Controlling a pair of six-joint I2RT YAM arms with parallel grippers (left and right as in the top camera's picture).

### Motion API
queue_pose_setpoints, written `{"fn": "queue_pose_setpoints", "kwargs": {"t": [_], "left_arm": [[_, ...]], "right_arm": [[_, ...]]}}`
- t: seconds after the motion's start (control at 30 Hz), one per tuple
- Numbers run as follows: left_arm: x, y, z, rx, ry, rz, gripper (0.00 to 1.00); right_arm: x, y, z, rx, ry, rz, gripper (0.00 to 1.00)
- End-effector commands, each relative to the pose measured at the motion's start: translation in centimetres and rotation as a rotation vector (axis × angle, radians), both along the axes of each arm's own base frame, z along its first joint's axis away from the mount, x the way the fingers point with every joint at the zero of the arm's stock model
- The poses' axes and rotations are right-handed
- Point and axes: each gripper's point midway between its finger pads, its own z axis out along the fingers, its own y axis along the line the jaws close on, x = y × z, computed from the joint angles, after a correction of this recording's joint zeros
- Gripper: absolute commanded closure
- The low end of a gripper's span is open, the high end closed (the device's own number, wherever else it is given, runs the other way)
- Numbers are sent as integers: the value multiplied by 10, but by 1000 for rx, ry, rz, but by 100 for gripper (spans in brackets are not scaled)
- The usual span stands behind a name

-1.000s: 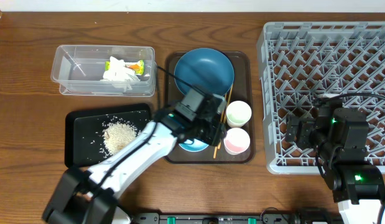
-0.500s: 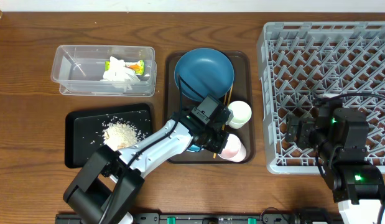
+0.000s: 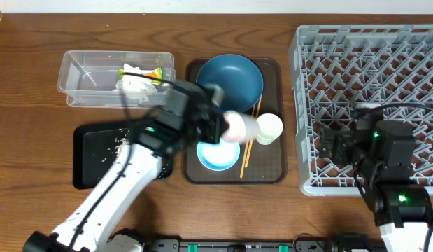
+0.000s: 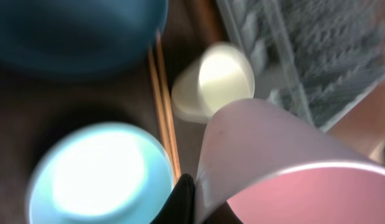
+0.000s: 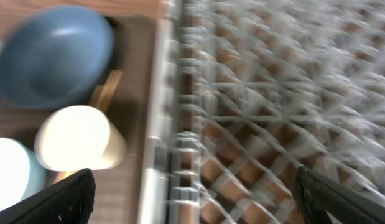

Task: Sort waste into correct bins and load items into the dishwasher rack
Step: 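Move the pink cup right and grasp it with the right gripper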

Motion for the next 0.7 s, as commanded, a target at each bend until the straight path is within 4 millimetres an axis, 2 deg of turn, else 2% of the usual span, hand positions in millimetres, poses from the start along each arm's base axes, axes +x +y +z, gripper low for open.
{"fn": "queue_pose_setpoints", "kwargs": {"t": [0.0, 0.1, 0.2, 0.3, 0.4, 0.53, 0.67], "left_arm": [[9, -6, 35, -254, 47, -41, 94], [22, -11, 52, -428, 92, -85, 94], [26, -20, 55, -547, 176, -148, 94], [23, -31, 55, -639, 254, -248, 94], [20, -39, 47, -677, 331, -298, 94], [12, -49, 34, -680, 401, -333, 94], [3, -56, 34, -684, 419, -374, 94]], "right_arm": [[-5, 61, 15, 161, -33, 341, 1], [-18, 102, 23, 300, -53, 609, 1], [-26, 123, 27, 403, -56, 771, 1], [-26, 132, 26, 460, -68, 863, 1], [-20, 138, 26, 502, -86, 912, 1], [-4, 141, 26, 509, -140, 950, 1], [9, 142, 26, 483, -194, 966, 1]]}}
